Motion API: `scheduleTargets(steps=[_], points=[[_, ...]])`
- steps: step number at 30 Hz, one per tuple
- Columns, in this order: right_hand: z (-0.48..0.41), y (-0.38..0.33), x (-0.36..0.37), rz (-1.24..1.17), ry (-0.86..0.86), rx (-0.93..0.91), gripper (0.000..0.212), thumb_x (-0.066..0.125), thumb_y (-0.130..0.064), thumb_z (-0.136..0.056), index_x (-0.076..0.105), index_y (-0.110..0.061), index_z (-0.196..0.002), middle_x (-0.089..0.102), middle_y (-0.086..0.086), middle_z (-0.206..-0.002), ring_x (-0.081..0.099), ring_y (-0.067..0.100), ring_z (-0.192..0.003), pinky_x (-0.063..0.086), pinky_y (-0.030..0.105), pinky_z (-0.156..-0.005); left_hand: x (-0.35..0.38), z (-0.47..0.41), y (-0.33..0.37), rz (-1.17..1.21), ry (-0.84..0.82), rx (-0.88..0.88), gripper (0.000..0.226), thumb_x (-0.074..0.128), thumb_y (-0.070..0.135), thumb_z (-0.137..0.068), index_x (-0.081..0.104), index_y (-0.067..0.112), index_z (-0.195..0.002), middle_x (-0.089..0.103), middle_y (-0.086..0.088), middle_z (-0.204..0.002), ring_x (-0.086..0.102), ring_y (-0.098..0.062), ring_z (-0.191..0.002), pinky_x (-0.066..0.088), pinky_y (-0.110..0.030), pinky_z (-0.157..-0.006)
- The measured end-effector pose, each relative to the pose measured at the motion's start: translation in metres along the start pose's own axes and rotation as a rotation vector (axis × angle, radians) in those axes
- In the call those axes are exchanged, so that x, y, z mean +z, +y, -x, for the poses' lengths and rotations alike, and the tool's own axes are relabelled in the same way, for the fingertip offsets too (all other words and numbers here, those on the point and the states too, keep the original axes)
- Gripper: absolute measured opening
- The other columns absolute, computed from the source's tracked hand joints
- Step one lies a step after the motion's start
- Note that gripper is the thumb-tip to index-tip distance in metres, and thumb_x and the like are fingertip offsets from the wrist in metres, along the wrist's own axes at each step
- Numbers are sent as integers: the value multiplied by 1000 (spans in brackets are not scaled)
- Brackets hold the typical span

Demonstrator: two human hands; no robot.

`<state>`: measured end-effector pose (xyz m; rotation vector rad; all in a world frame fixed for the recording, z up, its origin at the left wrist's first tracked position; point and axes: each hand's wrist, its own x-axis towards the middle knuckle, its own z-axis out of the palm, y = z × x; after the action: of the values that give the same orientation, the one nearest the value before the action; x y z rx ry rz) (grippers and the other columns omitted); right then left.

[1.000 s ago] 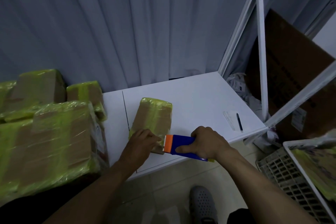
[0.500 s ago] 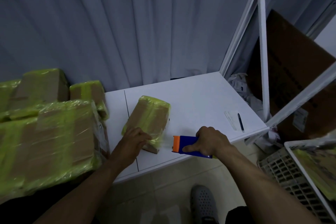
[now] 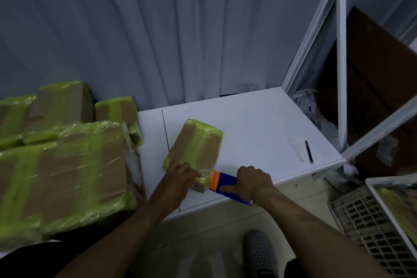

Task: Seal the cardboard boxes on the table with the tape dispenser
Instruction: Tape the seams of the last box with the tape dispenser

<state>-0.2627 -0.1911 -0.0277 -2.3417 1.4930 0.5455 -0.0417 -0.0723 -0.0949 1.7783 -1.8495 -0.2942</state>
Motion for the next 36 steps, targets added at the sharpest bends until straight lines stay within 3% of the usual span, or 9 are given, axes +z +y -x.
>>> scheduleTargets(steps=[3,6,8,13,19,28,31,33,36], points=[[2,-1,5,-30,-5,7,65,58,-82,-81,56,-18,-90,58,-2,-82,62,20,-79,54,34,-76,-2,1,10,-19,32,-27,26,73,27,-84,68,26,-110,56,10,-104,44,-13,-106,52,-37,-82],[4,-4,5,-37,0,6,65,56,-82,-82,56,-18,-91,59,-1,-86,63,20,-79,54,35,-76,2,-2,25,-64,65,-127,52,73,60,-77,66,32,-120,57,12,-104,44,-14,-106,46,-30,-83],[4,-6,7,-38,-1,10,65,56,-82,-83,56,-18,-92,60,-1,-88,63,21,-81,54,35,-76,8,-2,30,-98,100,-185,51,75,58,-76,68,34,-121,57,11,-100,44,-16,-104,48,-32,-82],[5,-9,9,16,29,-1,64,54,-79,-86,57,-16,-95,68,3,-98,68,23,-89,47,32,-71,19,-2,35,-109,165,-251,34,77,48,-67,76,30,-96,51,16,-90,43,-14,-96,45,-30,-69],[8,-17,6,137,182,-44,66,54,-71,-93,62,-16,-129,71,5,-117,70,25,-101,51,34,-84,15,-5,40,-125,140,-343,32,84,45,-69,78,30,-96,51,18,-93,41,-12,-99,40,-27,-71],[13,-37,9,186,211,-66,60,50,-68,-96,67,-17,-120,72,4,-111,70,23,-99,50,34,-83,4,2,29,-146,101,-370,31,86,37,-70,79,25,-99,63,13,-99,47,-16,-102,43,-26,-74],[12,-37,6,163,205,-75,62,50,-71,-95,65,-18,-121,71,4,-113,69,24,-100,47,33,-80,-3,-1,26,-98,118,-368,56,85,35,-68,66,31,-120,61,1,-128,50,-30,-121,50,-42,-93],[9,-36,6,141,201,-78,63,51,-73,-93,64,-18,-122,71,4,-113,69,24,-99,47,33,-79,-6,-5,22,-151,52,-359,77,77,45,-76,42,33,-144,40,-9,-153,33,-36,-143,32,-55,-115],[5,-35,7,88,192,-67,64,53,-73,-91,63,-18,-122,71,4,-114,69,24,-99,48,33,-78,-6,-14,11,-279,-76,-372,81,45,67,-87,28,27,-155,21,-9,-163,14,-35,-151,11,-52,-123]])
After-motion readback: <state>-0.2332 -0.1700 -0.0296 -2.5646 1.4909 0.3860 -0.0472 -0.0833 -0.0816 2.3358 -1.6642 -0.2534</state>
